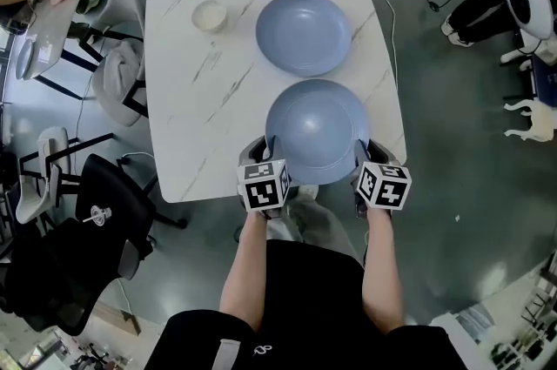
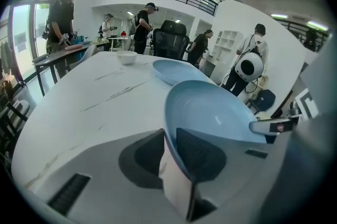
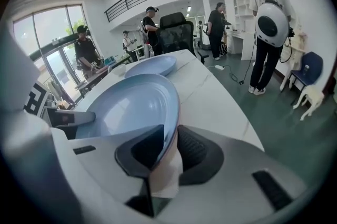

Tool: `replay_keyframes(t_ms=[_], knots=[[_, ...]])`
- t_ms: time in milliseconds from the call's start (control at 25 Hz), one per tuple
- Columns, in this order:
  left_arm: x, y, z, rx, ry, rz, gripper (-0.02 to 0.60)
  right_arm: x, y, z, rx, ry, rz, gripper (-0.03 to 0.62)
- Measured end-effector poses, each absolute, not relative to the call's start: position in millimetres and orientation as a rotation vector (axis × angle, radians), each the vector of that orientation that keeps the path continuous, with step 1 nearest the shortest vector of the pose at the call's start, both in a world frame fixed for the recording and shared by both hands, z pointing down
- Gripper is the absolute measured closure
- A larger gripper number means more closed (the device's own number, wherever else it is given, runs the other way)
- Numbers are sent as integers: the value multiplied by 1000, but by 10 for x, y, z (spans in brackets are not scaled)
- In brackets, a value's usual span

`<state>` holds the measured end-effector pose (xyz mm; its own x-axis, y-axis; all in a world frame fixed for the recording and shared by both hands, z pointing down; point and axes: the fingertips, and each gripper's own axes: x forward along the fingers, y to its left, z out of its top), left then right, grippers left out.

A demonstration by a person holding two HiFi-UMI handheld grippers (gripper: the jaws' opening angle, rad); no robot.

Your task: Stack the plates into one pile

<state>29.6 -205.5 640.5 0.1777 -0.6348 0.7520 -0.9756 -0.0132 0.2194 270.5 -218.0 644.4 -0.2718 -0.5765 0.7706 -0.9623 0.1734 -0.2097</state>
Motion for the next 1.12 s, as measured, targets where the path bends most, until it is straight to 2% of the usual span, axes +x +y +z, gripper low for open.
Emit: replay_keyframes(t_ms=[440, 1120], knots=[[66, -2846, 6022, 1822, -1541, 594, 497, 2484, -2829, 6147, 1548, -1958, 953, 506], [-282, -4106, 5935, 1876, -1560, 623, 495, 2124, -4067, 6108, 1555, -1965, 897, 500]])
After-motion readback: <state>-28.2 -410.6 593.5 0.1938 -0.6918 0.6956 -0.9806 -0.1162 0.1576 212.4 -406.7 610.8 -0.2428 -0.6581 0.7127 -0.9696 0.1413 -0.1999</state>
